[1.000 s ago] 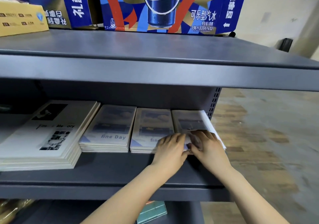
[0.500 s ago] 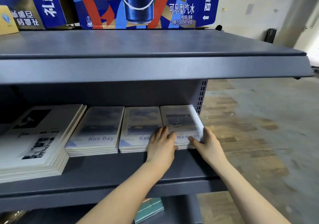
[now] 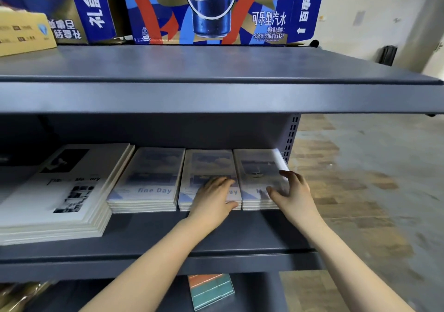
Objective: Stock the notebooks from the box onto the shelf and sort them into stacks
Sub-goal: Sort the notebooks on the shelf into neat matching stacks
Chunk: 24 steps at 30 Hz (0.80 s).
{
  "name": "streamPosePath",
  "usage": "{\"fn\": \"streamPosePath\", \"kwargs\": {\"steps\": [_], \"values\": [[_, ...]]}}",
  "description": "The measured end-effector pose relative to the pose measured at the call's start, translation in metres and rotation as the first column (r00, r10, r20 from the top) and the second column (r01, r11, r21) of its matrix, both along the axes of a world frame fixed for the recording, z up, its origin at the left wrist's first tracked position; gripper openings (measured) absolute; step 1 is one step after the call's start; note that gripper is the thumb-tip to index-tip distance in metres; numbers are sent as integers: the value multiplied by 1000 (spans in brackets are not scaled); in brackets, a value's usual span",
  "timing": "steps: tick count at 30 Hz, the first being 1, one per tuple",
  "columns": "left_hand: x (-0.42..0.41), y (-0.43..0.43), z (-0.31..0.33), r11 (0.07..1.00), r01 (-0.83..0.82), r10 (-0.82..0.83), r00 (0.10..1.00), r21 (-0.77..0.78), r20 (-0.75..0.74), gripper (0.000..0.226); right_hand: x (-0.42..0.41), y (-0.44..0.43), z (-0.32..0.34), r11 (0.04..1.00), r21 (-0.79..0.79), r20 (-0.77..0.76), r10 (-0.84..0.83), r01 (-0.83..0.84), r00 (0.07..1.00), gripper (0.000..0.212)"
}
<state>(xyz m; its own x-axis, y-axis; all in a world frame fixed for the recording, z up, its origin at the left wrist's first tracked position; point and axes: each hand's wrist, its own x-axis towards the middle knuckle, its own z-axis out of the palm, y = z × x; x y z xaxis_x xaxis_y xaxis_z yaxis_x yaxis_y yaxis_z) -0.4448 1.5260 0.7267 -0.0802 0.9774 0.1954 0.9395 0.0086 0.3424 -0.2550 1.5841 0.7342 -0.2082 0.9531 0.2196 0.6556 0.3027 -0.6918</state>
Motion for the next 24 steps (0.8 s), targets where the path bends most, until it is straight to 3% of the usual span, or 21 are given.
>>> {"fn": "streamPosePath", "kwargs": {"steps": [5, 11, 14, 17, 24], "values": [[-39, -35, 0, 996, -79, 82, 994, 50, -70, 47, -34, -18, -5, 990, 55, 106, 127, -133, 986, 63], [-79, -74, 11, 971, -105, 142, 976, 212, -166, 39, -85, -43, -14, 945, 103, 162, 292, -310, 943, 40], [-105, -82, 8, 965, -203, 245, 924, 168, -292, 50, -112, -53, -14, 928, 118, 177, 330, -353, 927, 37], [-122, -89, 9, 958, -282, 283, 906, 50, -314, 56, -141, -60, -14, 916, 116, 198, 358, -384, 913, 40], [-138, -86, 1, 970, -242, 230, 923, 2, -307, 53, -183, -72, -21, 900, 197, 365, 300, -388, 881, 48]]}}
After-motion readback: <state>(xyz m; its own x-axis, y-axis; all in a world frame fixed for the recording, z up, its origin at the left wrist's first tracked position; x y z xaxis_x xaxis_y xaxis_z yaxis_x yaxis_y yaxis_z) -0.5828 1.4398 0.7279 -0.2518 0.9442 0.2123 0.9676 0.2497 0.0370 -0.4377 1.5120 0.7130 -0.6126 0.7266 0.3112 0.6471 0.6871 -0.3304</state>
